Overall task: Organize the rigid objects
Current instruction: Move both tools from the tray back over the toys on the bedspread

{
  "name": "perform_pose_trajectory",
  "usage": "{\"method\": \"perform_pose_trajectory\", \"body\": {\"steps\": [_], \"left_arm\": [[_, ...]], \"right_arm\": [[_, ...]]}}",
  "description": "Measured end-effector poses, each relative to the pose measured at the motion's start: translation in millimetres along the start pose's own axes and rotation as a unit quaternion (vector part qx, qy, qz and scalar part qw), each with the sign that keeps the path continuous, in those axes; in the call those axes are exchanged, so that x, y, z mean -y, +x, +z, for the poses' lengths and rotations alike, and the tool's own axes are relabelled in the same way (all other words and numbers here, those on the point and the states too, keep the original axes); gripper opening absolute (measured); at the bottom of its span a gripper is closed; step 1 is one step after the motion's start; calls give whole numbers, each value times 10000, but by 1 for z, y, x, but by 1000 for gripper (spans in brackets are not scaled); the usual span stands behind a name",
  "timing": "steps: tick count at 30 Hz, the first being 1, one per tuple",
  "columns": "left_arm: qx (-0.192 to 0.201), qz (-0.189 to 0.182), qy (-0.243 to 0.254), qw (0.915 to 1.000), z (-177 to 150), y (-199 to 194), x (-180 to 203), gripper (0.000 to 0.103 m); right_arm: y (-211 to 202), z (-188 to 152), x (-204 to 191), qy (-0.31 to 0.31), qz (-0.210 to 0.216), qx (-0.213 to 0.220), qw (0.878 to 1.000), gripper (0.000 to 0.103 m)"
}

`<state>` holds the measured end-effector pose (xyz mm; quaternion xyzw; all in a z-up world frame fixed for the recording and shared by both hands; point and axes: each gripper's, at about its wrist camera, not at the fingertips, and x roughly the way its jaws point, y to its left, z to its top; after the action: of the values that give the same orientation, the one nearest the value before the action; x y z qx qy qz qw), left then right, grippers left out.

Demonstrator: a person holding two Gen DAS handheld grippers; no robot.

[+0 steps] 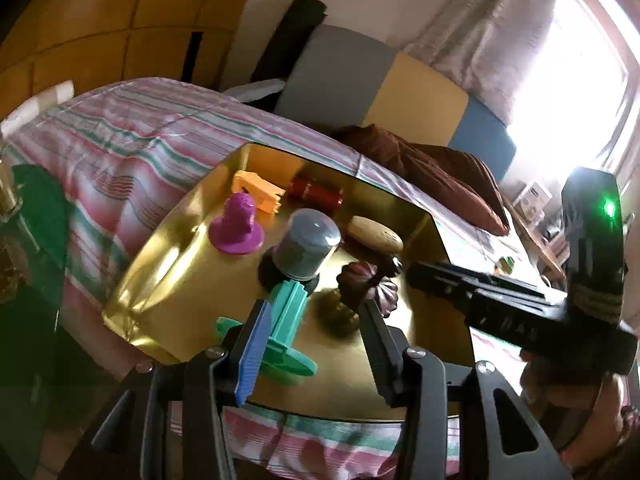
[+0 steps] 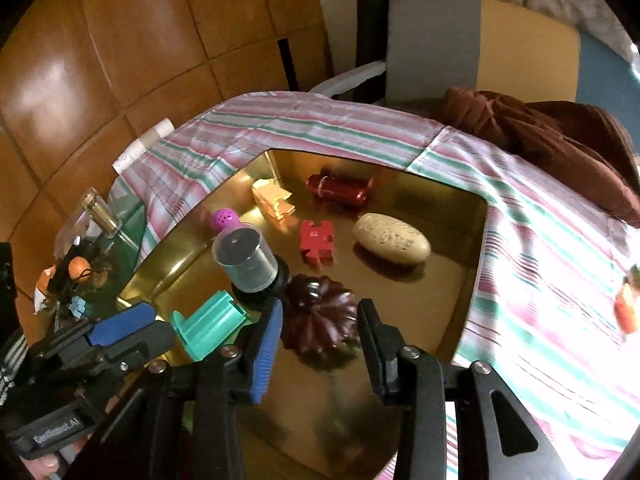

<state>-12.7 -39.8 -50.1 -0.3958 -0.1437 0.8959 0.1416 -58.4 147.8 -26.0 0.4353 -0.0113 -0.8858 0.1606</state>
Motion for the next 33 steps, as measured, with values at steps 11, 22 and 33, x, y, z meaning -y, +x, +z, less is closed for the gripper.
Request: {"method": "perform_pose_trajectory", "body": {"steps": [11, 22, 33], "left_arm": [[-83, -484, 764, 9959, -15, 4, 36, 46], [-271, -596, 1278, 9896, -30, 8, 73, 46], [-576, -766, 1908, 9769, -33, 14, 125, 46]], "right_arm": [[-33, -4, 36, 30, -561, 217, 9982, 42], [-47, -27, 108, 361, -1001, 36, 9943, 49], [-63, -48, 254, 1426, -1887, -284, 9712, 49]]}}
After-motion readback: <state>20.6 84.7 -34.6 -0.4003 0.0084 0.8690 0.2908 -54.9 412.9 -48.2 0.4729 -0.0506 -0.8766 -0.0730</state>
